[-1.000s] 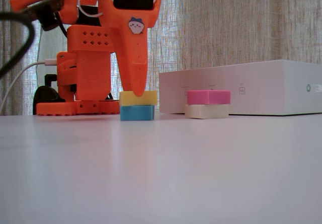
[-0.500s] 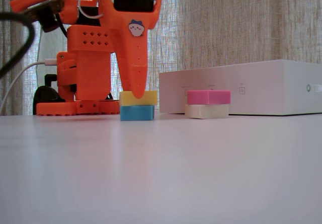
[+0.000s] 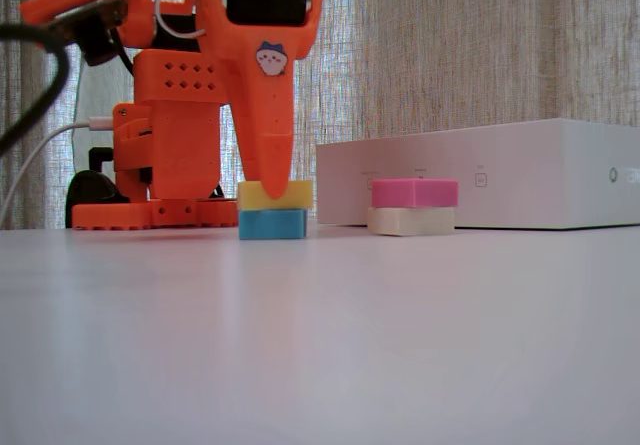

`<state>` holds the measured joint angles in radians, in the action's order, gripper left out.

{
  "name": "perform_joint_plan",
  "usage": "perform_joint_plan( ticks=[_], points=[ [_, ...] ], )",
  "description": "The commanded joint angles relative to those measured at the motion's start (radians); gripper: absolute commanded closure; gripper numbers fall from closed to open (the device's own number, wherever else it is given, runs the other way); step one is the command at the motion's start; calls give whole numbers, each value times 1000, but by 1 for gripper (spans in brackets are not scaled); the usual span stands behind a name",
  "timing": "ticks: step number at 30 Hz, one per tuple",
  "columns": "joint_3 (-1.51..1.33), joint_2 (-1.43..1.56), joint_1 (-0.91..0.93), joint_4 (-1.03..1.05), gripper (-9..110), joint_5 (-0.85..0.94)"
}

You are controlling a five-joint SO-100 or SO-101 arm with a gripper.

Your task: Grasp the yellow cuboid and put it in the bin.

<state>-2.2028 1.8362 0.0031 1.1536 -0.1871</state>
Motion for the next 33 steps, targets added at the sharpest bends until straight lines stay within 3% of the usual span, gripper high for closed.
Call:
perform_joint_plan(
  ticks=[1, 15, 19, 25, 29, 33],
  points=[
    [34, -2, -3, -12, 87, 6],
    [37, -3, -2, -17, 96, 6],
    [38, 0, 2, -37, 110, 26],
    [66, 84, 5, 23, 110, 26],
    [207, 201, -8, 141, 110, 38],
    [551, 301, -107, 293, 110, 66]
  ],
)
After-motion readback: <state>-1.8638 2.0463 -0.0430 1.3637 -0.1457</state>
